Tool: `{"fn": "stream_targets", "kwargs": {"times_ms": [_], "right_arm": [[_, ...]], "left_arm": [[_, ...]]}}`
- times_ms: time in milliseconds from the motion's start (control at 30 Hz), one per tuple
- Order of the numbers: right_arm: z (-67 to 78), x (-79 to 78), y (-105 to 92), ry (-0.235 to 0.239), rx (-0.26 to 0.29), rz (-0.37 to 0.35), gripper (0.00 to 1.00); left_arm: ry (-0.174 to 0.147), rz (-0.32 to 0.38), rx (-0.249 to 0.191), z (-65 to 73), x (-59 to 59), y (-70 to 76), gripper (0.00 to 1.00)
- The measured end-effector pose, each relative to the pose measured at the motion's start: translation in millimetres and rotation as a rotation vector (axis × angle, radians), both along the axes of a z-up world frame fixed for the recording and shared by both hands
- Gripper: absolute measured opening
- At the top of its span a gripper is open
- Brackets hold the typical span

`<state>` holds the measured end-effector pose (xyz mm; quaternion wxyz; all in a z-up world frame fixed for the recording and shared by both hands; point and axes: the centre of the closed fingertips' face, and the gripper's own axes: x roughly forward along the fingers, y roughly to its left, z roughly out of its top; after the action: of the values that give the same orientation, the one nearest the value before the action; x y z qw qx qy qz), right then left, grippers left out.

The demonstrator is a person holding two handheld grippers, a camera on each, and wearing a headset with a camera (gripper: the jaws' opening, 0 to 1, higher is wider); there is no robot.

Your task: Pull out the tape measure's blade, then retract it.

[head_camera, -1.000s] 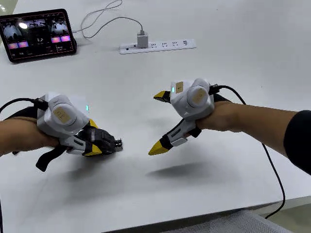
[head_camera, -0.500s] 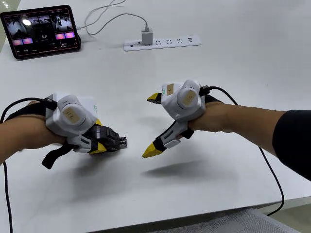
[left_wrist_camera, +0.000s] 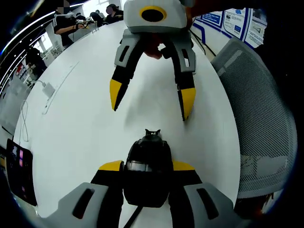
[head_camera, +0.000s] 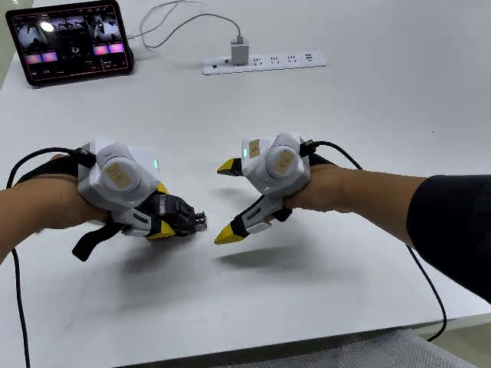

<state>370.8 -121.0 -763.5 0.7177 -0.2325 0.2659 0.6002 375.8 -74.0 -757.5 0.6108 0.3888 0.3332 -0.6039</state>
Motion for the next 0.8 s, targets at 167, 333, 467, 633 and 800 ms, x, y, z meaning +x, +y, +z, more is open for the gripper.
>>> {"fn": "stream_targets", "kwargs": {"times_ms": [167, 333, 467, 633, 800], "right_arm": [[-4.0, -2.4, 8.6, 0.009, -0.005, 0.032, 0.50], [-7.9, -2.8, 16.5, 0.016, 0.003, 0.042, 0.38], [-14.7, -2.3, 20.3, 0.012, -0.018, 0.054, 0.30], [-17.5, -1.3, 22.9, 0.010, -0.030, 0.064, 0.23], [-21.7, -1.9, 25.1, 0.015, -0.042, 0.067, 0.19]], "left_arm": [[0.000, 0.004, -0.008, 0.3, 0.2, -0.2, 0.31], [0.003, 0.009, -0.018, 0.2, 0.6, -0.9, 0.31], [0.007, 0.008, -0.020, -0.1, 1.3, -0.8, 0.31], [0.015, 0.004, -0.025, -0.4, 1.8, -0.6, 0.31], [0.006, 0.007, -0.028, -0.6, 1.5, -0.3, 0.31]]}}
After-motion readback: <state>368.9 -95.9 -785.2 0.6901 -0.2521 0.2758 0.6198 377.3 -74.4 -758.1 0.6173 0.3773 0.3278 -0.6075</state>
